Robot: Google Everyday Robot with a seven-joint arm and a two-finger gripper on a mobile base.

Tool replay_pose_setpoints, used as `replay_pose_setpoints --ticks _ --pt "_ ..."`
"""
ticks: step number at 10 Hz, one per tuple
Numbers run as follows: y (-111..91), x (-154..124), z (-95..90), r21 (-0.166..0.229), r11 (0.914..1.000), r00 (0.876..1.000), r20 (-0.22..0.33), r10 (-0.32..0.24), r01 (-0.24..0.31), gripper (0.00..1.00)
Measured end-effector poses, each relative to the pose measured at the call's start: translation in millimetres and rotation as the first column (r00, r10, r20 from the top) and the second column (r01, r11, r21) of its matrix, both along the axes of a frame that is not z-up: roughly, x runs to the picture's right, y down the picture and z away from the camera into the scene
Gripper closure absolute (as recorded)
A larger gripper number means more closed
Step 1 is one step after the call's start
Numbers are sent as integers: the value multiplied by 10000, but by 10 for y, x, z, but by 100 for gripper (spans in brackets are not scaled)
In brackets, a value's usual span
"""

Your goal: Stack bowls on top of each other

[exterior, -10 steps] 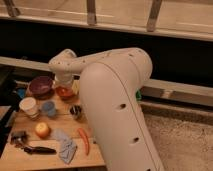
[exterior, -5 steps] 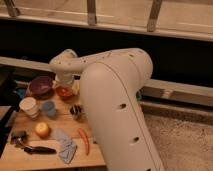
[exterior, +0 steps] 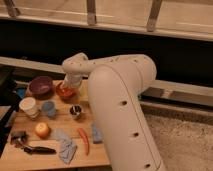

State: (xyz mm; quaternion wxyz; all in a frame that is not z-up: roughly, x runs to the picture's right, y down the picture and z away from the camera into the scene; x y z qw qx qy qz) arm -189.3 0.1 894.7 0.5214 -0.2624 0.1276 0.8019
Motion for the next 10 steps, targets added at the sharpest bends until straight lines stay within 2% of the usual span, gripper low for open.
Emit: replay_pose_setpoints --ticks 3,4,6,8,10 --pt "23 95 257 -364 9984 9991 -9 433 -433 20" --pt "80 113 362 -555 9967 9982 38 596 -593 27" --pt "177 25 443 -674 9950 9969 240 754 -736 47" --pt "203 -38 453 -693 9940 9952 429 883 -852 68" --pt "232 -97 424 -653 9935 9938 542 967 -931 85"
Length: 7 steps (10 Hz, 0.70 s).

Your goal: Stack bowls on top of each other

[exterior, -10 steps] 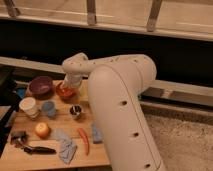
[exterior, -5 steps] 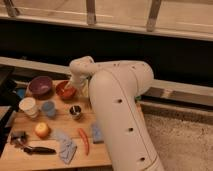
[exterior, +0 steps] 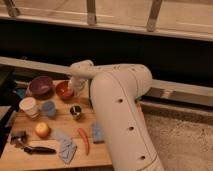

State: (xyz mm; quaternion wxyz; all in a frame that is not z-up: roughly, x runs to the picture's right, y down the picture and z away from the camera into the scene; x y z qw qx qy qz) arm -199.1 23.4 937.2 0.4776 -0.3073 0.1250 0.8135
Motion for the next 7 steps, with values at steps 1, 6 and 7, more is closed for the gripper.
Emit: replay_pose_setpoints --ticks 1,6,7 --pt "29 -63 -58 53 10000 10000 67 22 -23 94" --pt "-243 -327 -446 916 9956 9995 246 -201 178 100" --pt "-377 -395 -556 1226 9919 9989 289 -360 322 100"
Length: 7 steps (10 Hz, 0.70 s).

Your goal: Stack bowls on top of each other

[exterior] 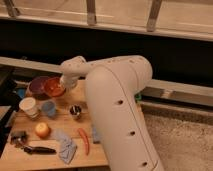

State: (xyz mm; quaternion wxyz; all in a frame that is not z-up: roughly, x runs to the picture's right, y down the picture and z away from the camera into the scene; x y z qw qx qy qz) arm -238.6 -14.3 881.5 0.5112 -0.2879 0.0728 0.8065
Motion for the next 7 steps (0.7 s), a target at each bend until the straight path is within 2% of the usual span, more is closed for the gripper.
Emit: replay_pose_setpoints --ticks 2,3,5,7 --pt "-306 -141 -172 672 9971 9992 140 -363 353 100" --pt "-403 -227 -189 871 9950 9984 231 -510 489 100" --pt "-545 -513 -133 1145 9906 9950 561 -823 755 100" --pt "-594 -805 59 1249 9880 9890 1047 -1045 911 100"
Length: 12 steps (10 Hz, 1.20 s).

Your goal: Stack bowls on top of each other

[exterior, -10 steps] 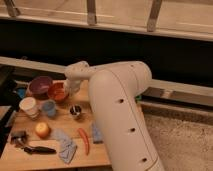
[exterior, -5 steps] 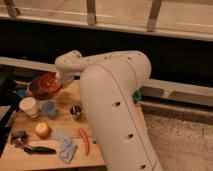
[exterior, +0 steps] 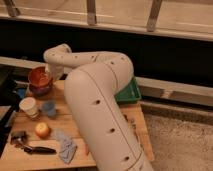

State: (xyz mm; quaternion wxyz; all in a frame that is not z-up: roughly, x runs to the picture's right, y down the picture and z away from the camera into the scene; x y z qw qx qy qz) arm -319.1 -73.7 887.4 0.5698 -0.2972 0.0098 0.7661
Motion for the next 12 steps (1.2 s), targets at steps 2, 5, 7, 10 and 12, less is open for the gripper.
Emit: replay_pose_setpoints --ticks 2,5,7,10,12 --pt "69 -112 157 -98 10000 9993 377 -11 14 100" --pt "174 -112 317 -250 9995 9980 613 181 -166 80" --pt "216 -142 403 -325 9990 9965 759 344 -320 58" --pt "216 -218 441 -353 9989 9952 918 354 -322 30" --pt "224 -272 448 -361 9989 9942 1018 348 -313 20"
